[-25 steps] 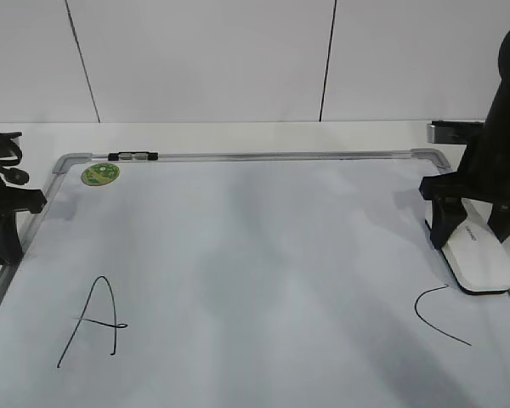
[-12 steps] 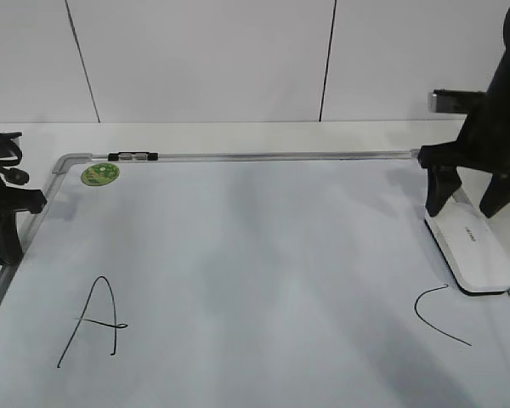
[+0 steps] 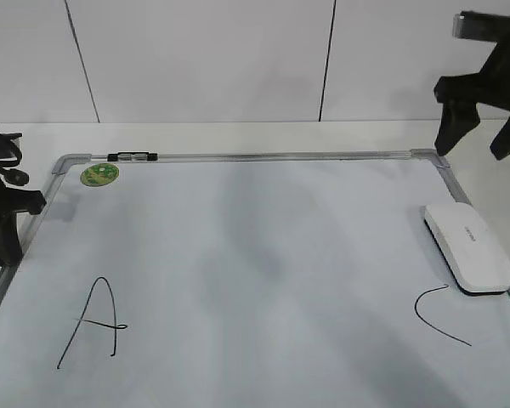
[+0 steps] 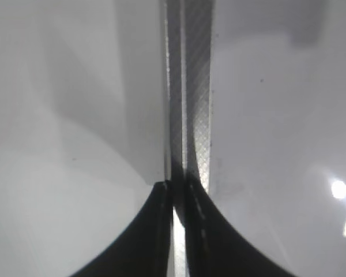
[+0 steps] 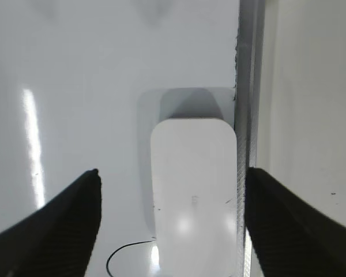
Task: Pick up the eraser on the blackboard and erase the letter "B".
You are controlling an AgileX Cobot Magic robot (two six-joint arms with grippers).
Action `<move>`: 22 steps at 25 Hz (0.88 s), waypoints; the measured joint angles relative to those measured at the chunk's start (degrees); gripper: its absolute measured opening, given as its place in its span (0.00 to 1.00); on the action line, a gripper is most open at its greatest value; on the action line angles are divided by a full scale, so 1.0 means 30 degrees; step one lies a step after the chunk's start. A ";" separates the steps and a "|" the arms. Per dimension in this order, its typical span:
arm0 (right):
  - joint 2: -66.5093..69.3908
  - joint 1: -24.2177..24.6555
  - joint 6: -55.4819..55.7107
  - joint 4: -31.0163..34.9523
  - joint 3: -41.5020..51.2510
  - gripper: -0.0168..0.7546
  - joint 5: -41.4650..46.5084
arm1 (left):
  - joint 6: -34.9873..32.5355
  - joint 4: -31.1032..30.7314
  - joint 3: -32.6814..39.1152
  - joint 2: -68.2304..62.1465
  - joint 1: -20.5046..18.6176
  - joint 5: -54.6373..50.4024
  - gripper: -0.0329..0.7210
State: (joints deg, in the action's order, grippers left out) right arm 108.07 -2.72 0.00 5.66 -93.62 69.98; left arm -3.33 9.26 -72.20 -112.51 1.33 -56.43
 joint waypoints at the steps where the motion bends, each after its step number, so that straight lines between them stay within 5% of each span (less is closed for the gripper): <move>1: -0.0485 0.0000 0.0000 0.0183 0.0000 0.79 0.0000 | -0.0042 0.0000 0.0000 0.0000 0.0000 0.0000 0.12; 9: -0.3347 0.0000 0.0000 0.0721 0.0000 0.79 0.0143 | -0.0165 -0.0339 0.0000 0.0041 0.0000 -0.0164 0.43; 17: -0.5982 0.0000 0.0216 0.1089 0.0301 0.79 0.0290 | -0.0206 -0.0302 -0.1525 0.1624 0.0000 -0.2628 0.45; 22: -0.8944 0.0000 0.0259 0.1470 0.2741 0.79 0.0400 | -0.0237 -0.0421 -0.2123 0.3187 0.0000 -0.4045 0.36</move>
State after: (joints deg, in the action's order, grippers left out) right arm 81.24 -2.72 0.78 10.07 -85.40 71.18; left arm -4.04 8.00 -78.57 -102.95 1.33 -68.57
